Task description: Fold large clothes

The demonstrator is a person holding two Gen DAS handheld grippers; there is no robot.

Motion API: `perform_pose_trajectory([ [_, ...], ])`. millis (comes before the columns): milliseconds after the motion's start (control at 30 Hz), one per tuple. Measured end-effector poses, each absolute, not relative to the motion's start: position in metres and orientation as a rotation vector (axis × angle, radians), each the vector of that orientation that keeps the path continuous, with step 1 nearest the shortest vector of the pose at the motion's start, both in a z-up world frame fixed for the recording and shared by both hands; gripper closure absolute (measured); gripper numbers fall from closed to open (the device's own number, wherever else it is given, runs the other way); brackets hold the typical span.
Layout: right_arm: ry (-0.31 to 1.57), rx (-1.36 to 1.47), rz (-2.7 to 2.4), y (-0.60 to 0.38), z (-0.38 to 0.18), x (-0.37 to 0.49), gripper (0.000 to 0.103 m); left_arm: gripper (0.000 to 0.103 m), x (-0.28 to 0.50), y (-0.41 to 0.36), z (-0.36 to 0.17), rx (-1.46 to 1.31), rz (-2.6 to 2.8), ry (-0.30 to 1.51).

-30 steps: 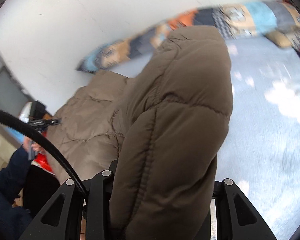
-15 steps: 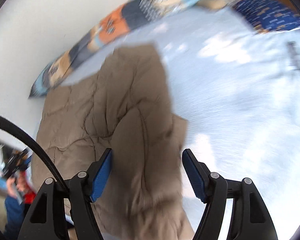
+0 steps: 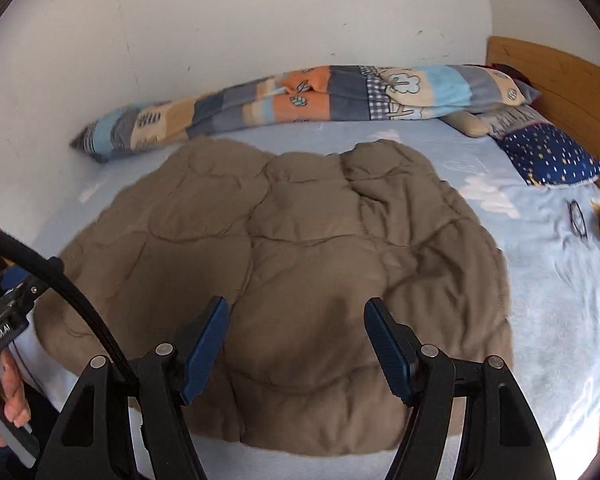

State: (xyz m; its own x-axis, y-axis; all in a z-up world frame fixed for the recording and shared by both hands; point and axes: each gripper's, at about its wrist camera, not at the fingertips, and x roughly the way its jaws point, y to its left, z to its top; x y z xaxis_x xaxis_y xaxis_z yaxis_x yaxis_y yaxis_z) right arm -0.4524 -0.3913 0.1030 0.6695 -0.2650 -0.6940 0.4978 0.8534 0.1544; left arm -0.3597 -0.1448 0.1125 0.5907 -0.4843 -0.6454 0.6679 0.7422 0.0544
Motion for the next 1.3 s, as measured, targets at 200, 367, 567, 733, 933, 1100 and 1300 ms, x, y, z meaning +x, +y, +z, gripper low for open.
perform_pose_trajectory([
  [200,0.859,0.361,-0.442,-0.401,0.061,-0.418,0.017,0.021,-0.339,-0.155,0.080,0.371,-0.689,0.790],
  [367,0.944,0.361,-0.424,-0.413,0.039,-0.405,0.012,0.021,-0.334,-0.165,0.065,0.423,-0.676,0.815],
  [567,0.943,0.341,-0.417,-0.411,0.034,-0.402,0.010,0.018,-0.333,-0.155,0.062,0.362,-0.685,0.801],
  [733,0.847,0.357,-0.399,-0.406,0.048,-0.428,0.009,0.017,-0.345,-0.138,0.071,0.332,-0.697,0.813],
  [933,0.743,0.379,-0.373,-0.383,0.085,-0.469,0.009,0.017,-0.397,-0.106,0.096,0.345,-0.621,0.671],
  [1100,0.709,0.360,-0.419,-0.350,0.103,-0.509,0.008,0.017,-0.438,-0.086,0.112,0.361,-0.619,0.654],
  [1300,0.720,0.387,-0.446,-0.319,0.111,-0.547,0.008,0.015,-0.472,-0.074,0.139,0.360,-0.636,0.637],
])
